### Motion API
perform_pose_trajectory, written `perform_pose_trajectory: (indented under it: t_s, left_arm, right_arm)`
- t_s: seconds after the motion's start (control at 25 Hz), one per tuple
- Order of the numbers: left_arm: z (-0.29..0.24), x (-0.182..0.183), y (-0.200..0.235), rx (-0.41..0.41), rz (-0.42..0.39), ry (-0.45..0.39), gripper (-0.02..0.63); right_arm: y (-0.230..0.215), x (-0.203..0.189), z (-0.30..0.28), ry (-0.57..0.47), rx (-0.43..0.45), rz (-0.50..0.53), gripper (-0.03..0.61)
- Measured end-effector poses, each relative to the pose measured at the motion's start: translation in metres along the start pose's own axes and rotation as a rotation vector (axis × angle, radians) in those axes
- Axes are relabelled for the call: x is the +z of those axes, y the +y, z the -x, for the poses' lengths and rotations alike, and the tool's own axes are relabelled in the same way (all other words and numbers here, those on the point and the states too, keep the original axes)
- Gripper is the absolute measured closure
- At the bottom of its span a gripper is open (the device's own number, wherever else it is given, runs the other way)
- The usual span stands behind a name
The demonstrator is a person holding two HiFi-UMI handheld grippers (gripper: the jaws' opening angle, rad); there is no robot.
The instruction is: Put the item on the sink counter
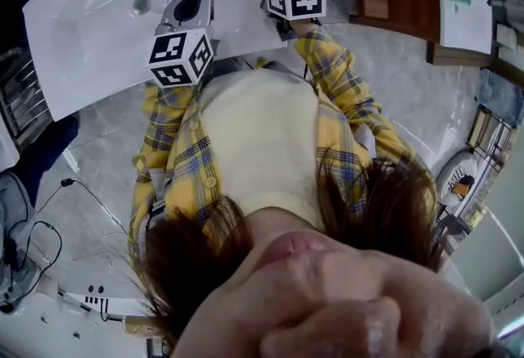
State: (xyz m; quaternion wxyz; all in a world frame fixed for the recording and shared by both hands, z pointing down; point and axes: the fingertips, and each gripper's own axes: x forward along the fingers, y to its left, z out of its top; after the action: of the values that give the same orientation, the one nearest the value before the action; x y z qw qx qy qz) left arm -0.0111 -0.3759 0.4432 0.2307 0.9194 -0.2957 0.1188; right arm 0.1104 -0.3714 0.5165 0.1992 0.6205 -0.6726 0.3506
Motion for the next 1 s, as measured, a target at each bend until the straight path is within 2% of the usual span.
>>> perform_pose_trajectory:
  t_s: [0.44,0.68,1.0]
  left_arm:
    - [-0.007,-0.003,0.005,-0.058,0.015,0.026,0.609]
    - [-0.008,-0.005,0.012,-0.073,0.025,0.039,0.609]
    - [-0.016,-0.004,0.009,-0.088,0.026,0.044,0.609]
  right_arm:
    - [-0.008,-0.005,-0.006,0.021,-0.090,-0.038,0.541]
    - [-0.007,-0.005,-0.010,0.024,-0.137,-0.016,0.541]
    - [-0.016,-0.004,-0.009,0.017,-0.149,-0.021,0.541]
